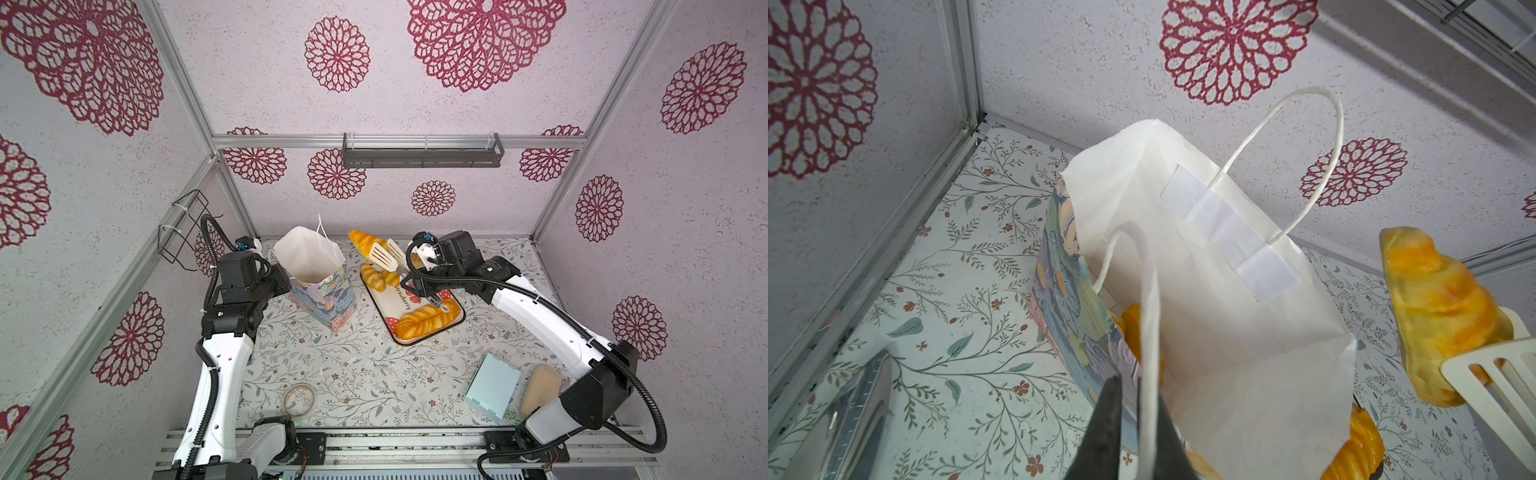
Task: Place the fake bread into the paper bag
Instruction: 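Carry the croissant in the tongs over the paper bag mouth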
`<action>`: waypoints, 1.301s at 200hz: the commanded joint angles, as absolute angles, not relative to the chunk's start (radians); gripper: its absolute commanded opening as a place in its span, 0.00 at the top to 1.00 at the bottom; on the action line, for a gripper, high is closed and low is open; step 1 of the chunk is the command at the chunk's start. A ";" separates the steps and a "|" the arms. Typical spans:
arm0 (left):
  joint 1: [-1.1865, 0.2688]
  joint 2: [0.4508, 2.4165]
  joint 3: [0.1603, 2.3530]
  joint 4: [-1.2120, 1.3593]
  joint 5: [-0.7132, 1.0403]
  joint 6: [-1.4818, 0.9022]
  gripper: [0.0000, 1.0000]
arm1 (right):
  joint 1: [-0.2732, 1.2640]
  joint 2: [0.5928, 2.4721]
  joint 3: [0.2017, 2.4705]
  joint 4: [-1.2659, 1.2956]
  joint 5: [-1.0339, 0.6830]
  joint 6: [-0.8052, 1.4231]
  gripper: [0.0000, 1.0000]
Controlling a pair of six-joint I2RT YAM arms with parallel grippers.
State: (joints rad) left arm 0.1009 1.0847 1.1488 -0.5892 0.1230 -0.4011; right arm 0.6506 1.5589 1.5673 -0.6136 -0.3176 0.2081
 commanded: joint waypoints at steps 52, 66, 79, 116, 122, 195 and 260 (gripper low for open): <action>0.110 1.072 1.143 -0.578 0.132 -0.408 0.87 | 0.687 1.528 1.666 -0.596 -0.346 0.156 0.56; 0.109 1.072 1.143 -0.578 0.133 -0.408 0.87 | 0.693 1.535 1.683 -0.600 -0.346 0.148 0.56; 0.110 1.071 1.143 -0.578 0.131 -0.408 0.87 | 0.700 1.544 1.701 -0.602 -0.348 0.142 0.56; 0.110 1.069 1.141 -0.578 0.129 -0.406 0.87 | 0.726 1.591 1.779 -0.617 -0.354 0.125 0.56; 0.110 1.070 1.141 -0.580 0.129 -0.406 0.87 | 0.731 1.599 1.795 -0.622 -0.353 0.122 0.56; 0.109 1.069 1.141 -0.581 0.124 -0.404 0.87 | 0.780 1.694 1.925 -0.633 -0.369 0.114 0.56; 0.110 1.066 1.141 -0.581 0.124 -0.404 0.87 | 0.823 1.802 2.047 -0.644 -0.388 0.118 0.56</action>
